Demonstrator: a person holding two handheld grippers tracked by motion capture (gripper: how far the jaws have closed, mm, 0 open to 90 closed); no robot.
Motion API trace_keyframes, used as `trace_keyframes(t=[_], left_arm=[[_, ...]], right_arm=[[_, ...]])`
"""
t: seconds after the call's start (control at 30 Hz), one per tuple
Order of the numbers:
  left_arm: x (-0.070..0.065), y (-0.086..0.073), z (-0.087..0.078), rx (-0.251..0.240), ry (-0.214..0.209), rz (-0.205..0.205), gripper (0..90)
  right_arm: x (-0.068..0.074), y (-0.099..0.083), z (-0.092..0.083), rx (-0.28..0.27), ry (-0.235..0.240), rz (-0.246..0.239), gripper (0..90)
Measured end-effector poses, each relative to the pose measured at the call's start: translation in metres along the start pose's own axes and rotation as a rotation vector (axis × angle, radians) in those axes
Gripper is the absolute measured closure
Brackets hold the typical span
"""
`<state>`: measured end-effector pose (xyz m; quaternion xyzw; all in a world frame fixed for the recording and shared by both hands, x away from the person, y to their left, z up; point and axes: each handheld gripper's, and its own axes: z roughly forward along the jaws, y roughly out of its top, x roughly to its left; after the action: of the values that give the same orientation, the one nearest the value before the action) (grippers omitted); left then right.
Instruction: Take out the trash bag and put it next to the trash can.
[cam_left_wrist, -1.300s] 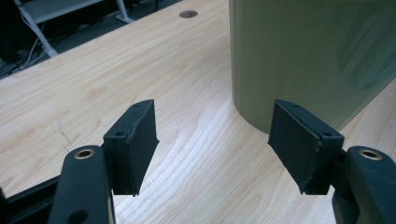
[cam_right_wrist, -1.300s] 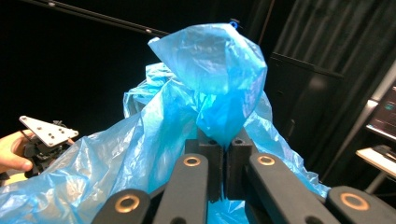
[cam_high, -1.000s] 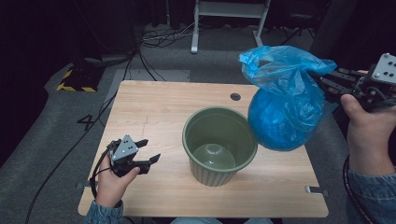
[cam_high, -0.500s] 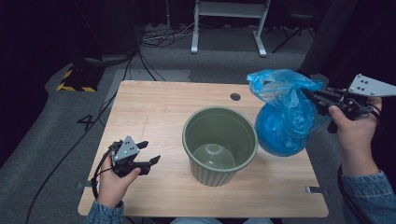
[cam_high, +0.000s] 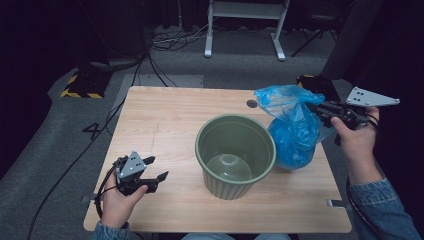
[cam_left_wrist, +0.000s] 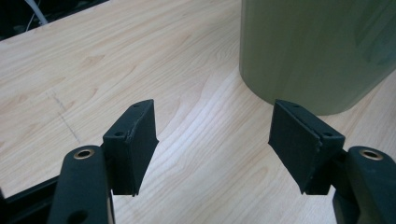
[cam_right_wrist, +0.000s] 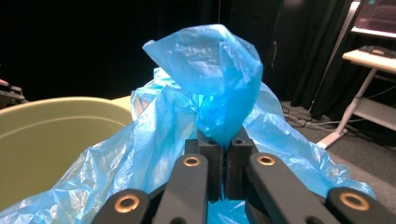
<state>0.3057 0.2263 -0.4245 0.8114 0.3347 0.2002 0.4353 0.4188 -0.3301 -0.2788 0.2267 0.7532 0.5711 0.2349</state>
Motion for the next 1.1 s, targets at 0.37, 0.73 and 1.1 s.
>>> trace_keyframes(t=[0.37,0.73,1.1], left_arm=[[-0.001,-0.009,-0.013,-0.01,0.032,-0.019,32.0],[-0.002,-0.01,-0.012,-0.021,0.024,-0.031,31.9],[-0.001,-0.006,-0.01,-0.031,0.02,-0.035,31.9]], right_arm=[[-0.01,-0.031,0.029,0.054,0.01,0.057,88.3],[-0.01,-0.055,0.04,0.121,-0.015,0.086,86.6],[-0.007,-0.053,0.018,0.078,-0.069,0.109,55.6]])
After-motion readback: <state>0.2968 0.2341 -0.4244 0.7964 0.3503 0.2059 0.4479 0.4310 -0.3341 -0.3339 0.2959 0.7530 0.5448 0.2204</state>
